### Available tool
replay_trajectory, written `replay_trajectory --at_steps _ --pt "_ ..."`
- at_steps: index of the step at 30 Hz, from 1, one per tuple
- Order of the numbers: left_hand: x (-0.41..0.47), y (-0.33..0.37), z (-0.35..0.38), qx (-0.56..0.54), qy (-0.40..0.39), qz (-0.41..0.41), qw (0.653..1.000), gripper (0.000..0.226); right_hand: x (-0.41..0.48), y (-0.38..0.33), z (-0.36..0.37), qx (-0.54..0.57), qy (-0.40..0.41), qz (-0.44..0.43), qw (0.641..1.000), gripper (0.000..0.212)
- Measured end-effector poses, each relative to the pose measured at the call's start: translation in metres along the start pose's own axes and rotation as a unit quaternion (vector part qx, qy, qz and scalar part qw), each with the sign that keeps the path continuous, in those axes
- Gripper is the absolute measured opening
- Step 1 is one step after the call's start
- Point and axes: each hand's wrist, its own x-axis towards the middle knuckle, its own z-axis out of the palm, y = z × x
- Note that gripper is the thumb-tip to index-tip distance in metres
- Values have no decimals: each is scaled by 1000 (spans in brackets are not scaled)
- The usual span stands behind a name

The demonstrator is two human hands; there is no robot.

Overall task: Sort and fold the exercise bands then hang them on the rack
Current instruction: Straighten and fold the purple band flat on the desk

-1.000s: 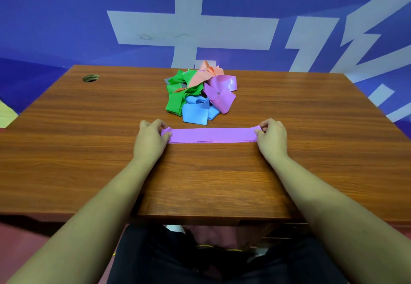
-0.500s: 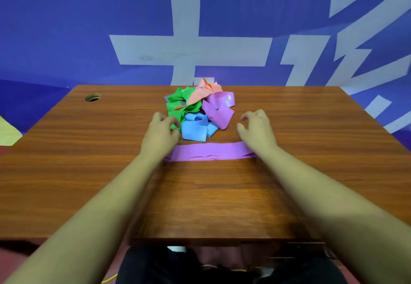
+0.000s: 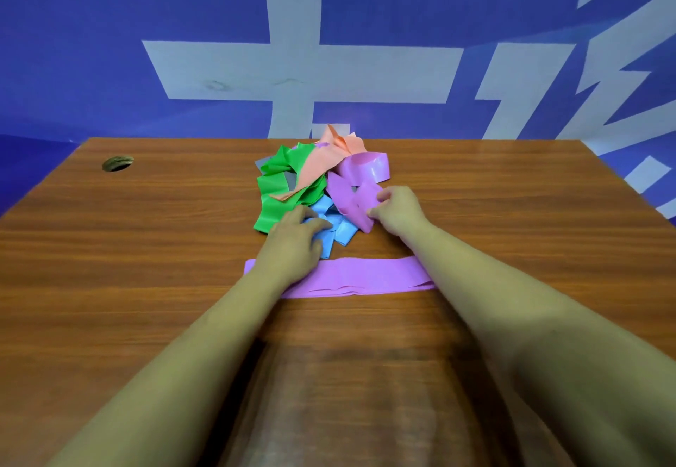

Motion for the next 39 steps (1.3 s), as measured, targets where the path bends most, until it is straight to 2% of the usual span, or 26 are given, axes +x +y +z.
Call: replay_trajectory --at_steps 4,6,9,12,16,18,20,22,24,25,27,28,29,31,35,37,39 --pt "4 1 1 -10 5 -4 1000 39 -1 2 1 -138 -65 -115 982 51" --pt "5 2 0 -12 -2 -11 1000 39 -1 0 -2 -193 -93 -137 967 45" --pt "5 4 -5 -24 -22 -21 999 41 -5 -4 -8 -203 -42 -146 967 23" --pt "8 6 -12 -51 -43 -37 997 45 -16 -12 -22 -147 32 -166 975 12" --pt "13 13 -23 -82 -52 -55 994 48 -41 -54 -68 79 52 -209 973 8" --pt "13 20 -32 -100 -15 -54 993 45 -58 -80 -92 142 65 -222 962 9" --pt "12 31 -47 -115 77 -53 989 39 -77 -101 -112 183 59 -237 952 9" --pt "10 52 -73 -188 175 -55 965 29 -97 -119 -129 188 52 -249 949 12" --pt "6 77 -103 -332 211 -53 918 20 -114 -135 -143 198 20 -259 945 15" --pt "4 91 -118 -423 188 -45 885 23 -123 -141 -149 206 -10 -263 943 16" --pt "-4 112 -141 -561 100 1 822 44 -137 -148 -157 225 -83 -259 936 15" --pt "-12 120 -149 -600 49 25 798 49 -144 -150 -160 229 -114 -253 933 15" --pt "-19 126 -153 -612 3 39 790 51 -151 -150 -162 228 -134 -251 931 15" --pt "-34 132 -155 -600 -63 42 796 48 -159 -147 -164 230 -158 -237 930 17" --pt "-61 130 -153 -484 -100 -4 869 13 -165 -126 -164 266 -201 -173 927 25" --pt "-71 122 -151 -446 -109 -17 888 17 -165 -112 -161 273 -229 -138 924 32" --pt "-79 115 -152 -441 -118 -25 889 29 -167 -97 -157 267 -273 -103 918 29"
